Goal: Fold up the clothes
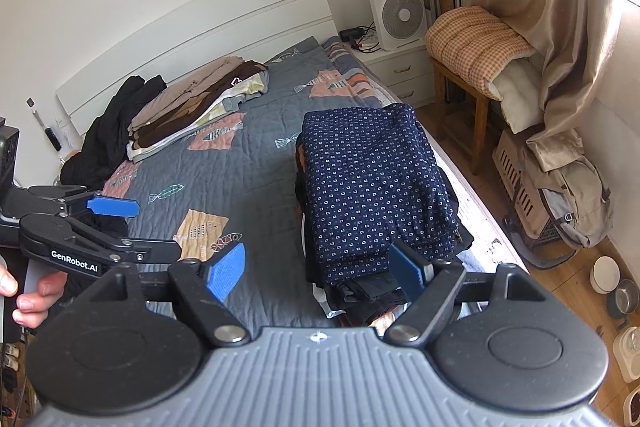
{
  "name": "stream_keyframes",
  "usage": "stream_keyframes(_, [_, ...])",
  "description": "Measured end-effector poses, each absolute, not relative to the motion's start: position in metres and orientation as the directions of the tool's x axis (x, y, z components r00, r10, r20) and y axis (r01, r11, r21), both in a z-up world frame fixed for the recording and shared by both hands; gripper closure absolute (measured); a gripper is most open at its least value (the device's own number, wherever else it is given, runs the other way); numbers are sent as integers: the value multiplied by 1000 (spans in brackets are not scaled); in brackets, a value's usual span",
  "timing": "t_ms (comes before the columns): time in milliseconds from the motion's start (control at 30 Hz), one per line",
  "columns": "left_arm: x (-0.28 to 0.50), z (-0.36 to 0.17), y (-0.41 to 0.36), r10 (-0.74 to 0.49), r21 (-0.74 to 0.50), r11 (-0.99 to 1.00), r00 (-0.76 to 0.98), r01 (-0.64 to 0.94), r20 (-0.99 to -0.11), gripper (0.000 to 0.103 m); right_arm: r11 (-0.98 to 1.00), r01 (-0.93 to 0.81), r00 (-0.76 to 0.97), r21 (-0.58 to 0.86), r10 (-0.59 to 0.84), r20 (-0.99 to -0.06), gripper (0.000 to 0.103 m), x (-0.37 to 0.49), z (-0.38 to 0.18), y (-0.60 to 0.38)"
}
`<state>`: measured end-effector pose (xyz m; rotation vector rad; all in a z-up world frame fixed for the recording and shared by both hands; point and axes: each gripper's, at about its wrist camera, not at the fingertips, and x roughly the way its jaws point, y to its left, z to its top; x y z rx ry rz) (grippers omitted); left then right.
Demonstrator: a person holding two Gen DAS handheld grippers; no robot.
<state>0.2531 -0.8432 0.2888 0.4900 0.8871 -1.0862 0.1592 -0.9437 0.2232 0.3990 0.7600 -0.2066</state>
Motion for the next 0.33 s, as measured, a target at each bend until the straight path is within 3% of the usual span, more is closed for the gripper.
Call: stream_keyframes(333, [252, 292, -841, -576, -80, 409, 189, 909, -795, 0, 908, 321, 710, 270, -42, -703, 24, 160, 225, -943])
